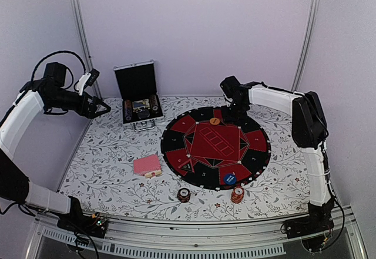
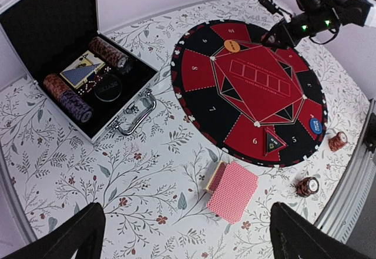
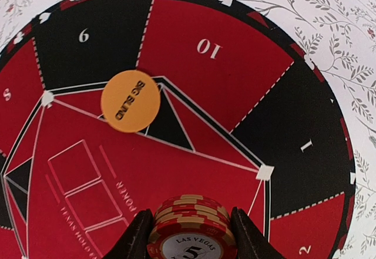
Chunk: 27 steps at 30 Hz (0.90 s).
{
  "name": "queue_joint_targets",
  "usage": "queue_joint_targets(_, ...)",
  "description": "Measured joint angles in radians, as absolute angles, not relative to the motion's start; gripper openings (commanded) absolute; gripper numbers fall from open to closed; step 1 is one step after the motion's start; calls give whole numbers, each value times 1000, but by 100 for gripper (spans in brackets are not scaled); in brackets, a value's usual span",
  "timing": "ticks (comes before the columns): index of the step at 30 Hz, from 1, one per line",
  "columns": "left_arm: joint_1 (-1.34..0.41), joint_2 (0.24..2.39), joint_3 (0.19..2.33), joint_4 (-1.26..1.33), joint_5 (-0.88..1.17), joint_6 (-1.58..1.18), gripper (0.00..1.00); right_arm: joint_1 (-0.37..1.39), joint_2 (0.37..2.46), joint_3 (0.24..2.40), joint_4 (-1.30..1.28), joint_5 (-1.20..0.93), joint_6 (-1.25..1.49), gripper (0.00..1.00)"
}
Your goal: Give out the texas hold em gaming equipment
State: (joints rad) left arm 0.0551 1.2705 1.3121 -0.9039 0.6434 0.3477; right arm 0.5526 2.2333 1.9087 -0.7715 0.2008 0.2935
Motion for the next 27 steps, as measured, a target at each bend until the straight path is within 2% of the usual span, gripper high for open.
queue_joint_targets(7, 55, 1269, 1312, -903, 644, 348, 100, 506, 2393, 2041, -759, 202, 271, 23)
queue_joint_targets(17, 55, 1270, 1312, -902, 644, 350, 100, 474, 2472, 2091, -732, 193, 264, 27)
queue_joint_targets(24, 55, 1270, 1312, -902, 643, 351, 100, 464, 2494, 2122, -721, 188, 253, 48)
queue_joint_targets(27, 55, 1270, 1312, -902, 643, 352, 100, 463, 2495, 2122, -717, 186, 248, 64)
